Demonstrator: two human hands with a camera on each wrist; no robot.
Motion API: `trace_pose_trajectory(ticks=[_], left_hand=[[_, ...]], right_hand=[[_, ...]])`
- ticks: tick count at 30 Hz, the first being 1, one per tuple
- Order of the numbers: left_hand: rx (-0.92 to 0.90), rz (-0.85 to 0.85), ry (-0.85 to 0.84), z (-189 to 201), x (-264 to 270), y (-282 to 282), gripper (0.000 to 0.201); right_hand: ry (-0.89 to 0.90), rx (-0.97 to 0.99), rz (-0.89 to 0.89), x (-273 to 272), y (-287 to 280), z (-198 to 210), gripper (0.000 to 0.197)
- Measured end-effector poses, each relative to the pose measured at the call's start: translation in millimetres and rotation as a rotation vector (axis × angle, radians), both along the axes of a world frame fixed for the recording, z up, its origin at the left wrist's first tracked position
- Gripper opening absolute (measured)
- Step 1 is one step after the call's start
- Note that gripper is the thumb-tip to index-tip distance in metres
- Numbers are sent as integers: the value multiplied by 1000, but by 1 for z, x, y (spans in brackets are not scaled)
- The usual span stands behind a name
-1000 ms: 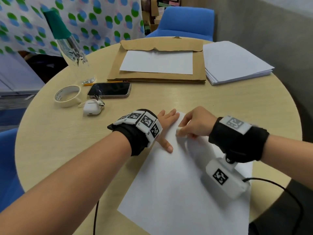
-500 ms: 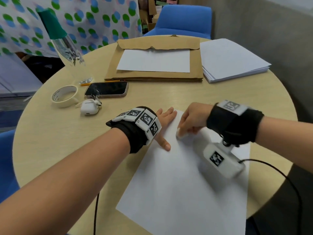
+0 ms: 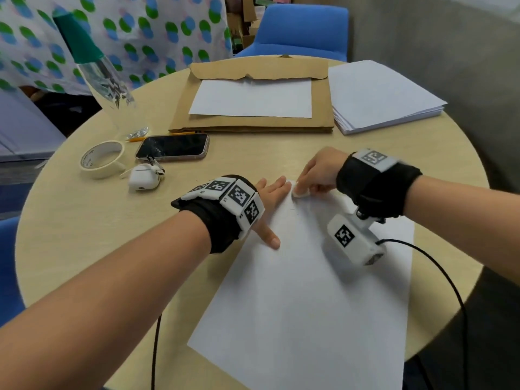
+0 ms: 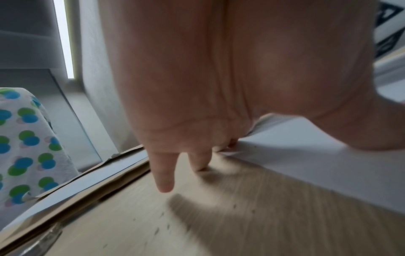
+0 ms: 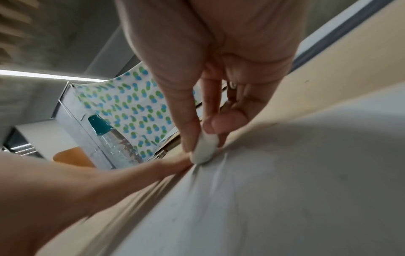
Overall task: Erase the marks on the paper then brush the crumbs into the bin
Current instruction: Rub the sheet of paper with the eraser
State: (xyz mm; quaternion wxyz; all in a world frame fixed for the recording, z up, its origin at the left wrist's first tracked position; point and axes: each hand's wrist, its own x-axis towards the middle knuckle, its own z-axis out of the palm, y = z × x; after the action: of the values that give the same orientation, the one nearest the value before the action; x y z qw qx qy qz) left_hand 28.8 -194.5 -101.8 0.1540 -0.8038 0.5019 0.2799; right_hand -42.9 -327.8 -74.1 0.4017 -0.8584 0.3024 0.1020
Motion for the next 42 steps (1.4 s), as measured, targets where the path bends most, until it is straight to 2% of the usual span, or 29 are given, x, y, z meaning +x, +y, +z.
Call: trace_pose_trajectory(ticks=[3, 8, 12, 15, 16, 18, 21, 24, 27, 30, 34, 36, 39, 42], left_hand=[[-7, 9, 11, 0, -1, 1, 123], [1, 21, 30, -1, 1, 1, 124], [-4, 10, 10, -1, -1, 0, 123], [-5, 11, 7, -2, -1, 1, 124], [-8, 13, 14, -2, 0, 1, 124], [-13, 14, 27, -3, 1, 1, 124], [-5, 10, 30, -3, 1, 2, 124], [-8, 6, 27, -3, 1, 0, 124], [-18, 8, 22, -3, 0, 1, 124], [-25, 12, 25, -4, 1, 1, 125], [-10, 24, 12, -2, -2, 1, 128], [6, 20, 1, 2, -6, 0, 127], [18, 19, -38, 10, -13, 2, 122], [-7, -34, -80, 17, -33, 5, 108]], right_hand=[[-36, -8, -26, -5, 3, -9, 10], [136, 124, 151, -34, 20, -10, 9], [45, 0, 8, -2, 5, 1, 26], [-45, -6, -69, 1, 5, -3, 14], [-49, -3, -60, -7, 8, -6, 8], [-5, 44, 23, -27, 17, -13, 13], [110, 141, 130, -40, 25, -13, 7], [66, 69, 22, -19, 12, -5, 18], [-45, 33, -72, -7, 4, -3, 9], [-43, 43, -5, -26, 11, -12, 16], [66, 151, 100, -51, 15, -17, 11], [-20, 248, -2, -53, 11, -21, 8], [-290, 607, -323, -53, 7, -30, 6], [-431, 884, -542, -55, -2, -37, 11]])
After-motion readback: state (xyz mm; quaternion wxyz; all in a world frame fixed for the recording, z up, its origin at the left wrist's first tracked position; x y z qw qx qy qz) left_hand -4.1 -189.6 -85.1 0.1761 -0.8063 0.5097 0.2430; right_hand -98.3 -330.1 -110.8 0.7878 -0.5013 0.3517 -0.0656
